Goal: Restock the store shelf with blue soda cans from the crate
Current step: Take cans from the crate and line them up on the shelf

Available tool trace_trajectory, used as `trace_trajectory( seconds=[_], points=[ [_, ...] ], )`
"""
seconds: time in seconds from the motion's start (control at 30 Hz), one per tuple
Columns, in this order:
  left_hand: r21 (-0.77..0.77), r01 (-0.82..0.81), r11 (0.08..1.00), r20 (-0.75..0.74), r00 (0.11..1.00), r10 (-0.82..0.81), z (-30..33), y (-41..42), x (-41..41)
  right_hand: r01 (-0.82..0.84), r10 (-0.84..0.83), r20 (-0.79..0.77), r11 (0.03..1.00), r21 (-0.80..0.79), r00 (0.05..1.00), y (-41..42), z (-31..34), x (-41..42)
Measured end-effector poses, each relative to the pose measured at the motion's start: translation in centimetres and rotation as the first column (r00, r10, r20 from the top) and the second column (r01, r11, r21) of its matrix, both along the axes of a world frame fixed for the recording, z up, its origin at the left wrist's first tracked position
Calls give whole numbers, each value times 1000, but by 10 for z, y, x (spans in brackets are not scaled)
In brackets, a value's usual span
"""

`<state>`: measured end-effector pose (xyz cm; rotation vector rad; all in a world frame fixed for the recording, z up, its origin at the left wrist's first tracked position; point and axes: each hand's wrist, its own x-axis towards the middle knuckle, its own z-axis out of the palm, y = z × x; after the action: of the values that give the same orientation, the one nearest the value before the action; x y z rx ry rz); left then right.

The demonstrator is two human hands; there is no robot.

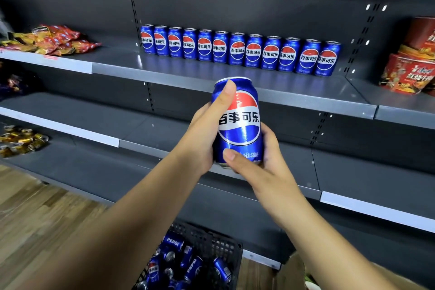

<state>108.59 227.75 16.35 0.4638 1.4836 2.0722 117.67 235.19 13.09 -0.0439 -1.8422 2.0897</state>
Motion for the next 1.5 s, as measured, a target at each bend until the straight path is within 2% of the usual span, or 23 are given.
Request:
trace_trajectory(
  seconds=[0.17,0.37,0.57,0.7,0.8,0.93,1.13,1.5],
  points=[
    [14,-49,999,4,999,49,-4,-3,-3,49,-52,27,994,98,998,-6,-3,-2],
    [34,-33,999,-5,999,33,-9,-10,-13,14,-41,176,988,151,984,-8,3,-11],
    [-5,11,1000,15,1000,-11,-20,-6,-18,167,-196,225,976,140,954,-5,-4,-19],
    [-12,106,994,12,994,-106,-17,9,-26,257,-292,221,951,173,931,6,-2,-20],
    [12,85,996,28,996,-85,-16,26,-40,300,-337,218,936,186,916,21,1,-23],
    [-49,4,999,16,1000,-3,-25,57,-63,346,-379,216,921,178,900,55,3,-33],
    [-132,-17,991,-79,997,7,-26,123,-91,404,-444,173,887,225,879,125,11,-55],
    [-77,-67,995,-244,969,47,1,264,-123,469,-515,108,834,291,850,273,35,-100]
  ],
)
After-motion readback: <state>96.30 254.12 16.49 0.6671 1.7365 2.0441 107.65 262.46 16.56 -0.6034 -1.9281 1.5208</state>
